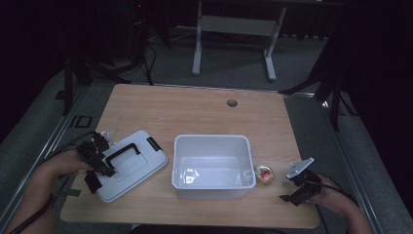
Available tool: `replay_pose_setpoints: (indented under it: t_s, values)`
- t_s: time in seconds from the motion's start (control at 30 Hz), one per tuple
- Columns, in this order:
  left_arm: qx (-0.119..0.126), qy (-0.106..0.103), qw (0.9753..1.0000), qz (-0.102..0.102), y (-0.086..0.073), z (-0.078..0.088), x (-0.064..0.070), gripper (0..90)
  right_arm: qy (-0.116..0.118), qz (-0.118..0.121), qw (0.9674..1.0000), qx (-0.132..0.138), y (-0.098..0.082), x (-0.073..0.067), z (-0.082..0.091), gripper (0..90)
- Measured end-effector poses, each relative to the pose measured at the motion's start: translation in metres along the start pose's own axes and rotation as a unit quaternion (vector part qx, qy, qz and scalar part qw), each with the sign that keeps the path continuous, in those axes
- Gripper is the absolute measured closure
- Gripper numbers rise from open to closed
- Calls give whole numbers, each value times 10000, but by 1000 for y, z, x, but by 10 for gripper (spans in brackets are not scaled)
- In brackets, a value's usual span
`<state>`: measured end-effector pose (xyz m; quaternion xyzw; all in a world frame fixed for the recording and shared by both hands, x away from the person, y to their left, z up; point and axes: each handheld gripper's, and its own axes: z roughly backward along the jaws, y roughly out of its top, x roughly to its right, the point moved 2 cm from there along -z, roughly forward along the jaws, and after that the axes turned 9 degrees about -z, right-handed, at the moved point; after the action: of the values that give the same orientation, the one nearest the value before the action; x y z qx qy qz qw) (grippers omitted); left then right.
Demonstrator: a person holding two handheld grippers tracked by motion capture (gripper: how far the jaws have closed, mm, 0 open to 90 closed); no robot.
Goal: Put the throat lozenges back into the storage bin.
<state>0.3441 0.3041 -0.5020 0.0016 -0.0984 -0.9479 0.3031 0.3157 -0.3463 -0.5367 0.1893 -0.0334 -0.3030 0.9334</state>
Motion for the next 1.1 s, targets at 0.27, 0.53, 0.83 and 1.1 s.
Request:
replay_pose_setpoints:
  t_s: [0.27,0.53,0.83,1.1]
  values:
    - [-99,-62,9999,-9,-2,0,1,141,-176,112,9947,-1011,14,1,10,196]
    - [-155,-38,9999,-28,-3,2,1,141,-297,1066,9792,-1700,25,-10,10,165]
    - [-192,-50,9998,-89,0,-1,3,141,-423,1624,9729,-1588,58,-14,13,128]
    - [-273,-59,9995,-142,3,-1,4,141,-472,1970,9736,-1052,86,-20,12,106]
